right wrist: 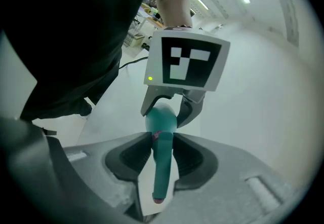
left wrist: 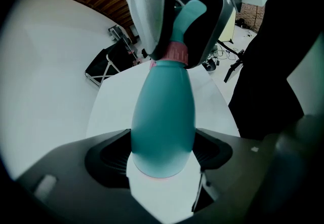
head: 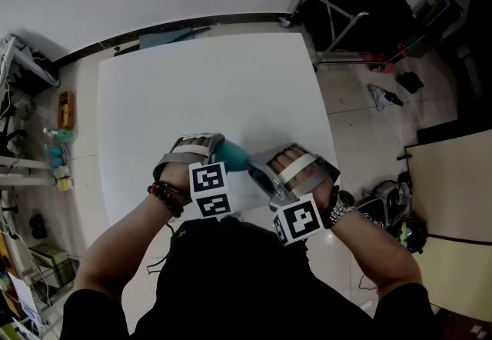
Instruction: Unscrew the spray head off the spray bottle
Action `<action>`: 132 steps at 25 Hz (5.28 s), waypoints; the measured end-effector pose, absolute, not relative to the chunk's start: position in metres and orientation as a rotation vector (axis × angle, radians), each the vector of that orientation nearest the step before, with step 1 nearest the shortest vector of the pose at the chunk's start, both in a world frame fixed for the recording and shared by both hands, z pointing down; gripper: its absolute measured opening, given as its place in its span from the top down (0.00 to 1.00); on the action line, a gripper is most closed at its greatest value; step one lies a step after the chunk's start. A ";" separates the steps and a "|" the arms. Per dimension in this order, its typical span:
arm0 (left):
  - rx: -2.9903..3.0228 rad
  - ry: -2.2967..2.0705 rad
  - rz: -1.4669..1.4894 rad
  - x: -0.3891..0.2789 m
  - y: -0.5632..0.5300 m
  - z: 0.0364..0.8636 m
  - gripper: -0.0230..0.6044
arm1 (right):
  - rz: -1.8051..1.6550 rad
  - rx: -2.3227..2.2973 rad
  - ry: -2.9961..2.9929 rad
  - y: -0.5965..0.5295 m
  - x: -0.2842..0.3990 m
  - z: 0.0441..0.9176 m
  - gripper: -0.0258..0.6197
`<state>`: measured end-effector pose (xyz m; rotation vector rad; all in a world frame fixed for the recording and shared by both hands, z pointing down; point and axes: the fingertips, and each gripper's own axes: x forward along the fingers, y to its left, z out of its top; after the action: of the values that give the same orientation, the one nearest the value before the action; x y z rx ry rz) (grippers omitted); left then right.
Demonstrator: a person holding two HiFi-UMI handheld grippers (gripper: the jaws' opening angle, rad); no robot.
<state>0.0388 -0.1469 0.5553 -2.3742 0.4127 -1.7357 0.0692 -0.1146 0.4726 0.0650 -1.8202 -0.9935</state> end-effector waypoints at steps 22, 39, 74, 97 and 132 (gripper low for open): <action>-2.323 0.545 -1.658 0.036 -0.165 0.543 0.33 | 0.041 0.324 -2.403 -0.136 0.065 0.435 0.63; -2.153 0.883 -1.633 0.002 -0.203 0.528 0.33 | 1.338 0.859 -2.478 -0.178 0.126 0.397 0.58; -2.052 0.829 -1.594 0.035 -0.203 0.522 0.32 | 1.611 0.823 -2.288 -0.172 0.087 0.454 0.77; -2.533 0.326 -1.635 0.063 -0.139 0.554 0.33 | -0.218 0.152 -2.182 -0.119 0.084 0.462 0.78; -2.534 0.270 -1.638 0.058 -0.127 0.561 0.33 | -0.977 0.023 -1.878 -0.106 0.096 0.465 0.69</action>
<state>0.0583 -0.1270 0.5608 -2.5341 0.2700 -1.6384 0.0955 -0.1057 0.4649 0.0227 -1.8775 -0.9767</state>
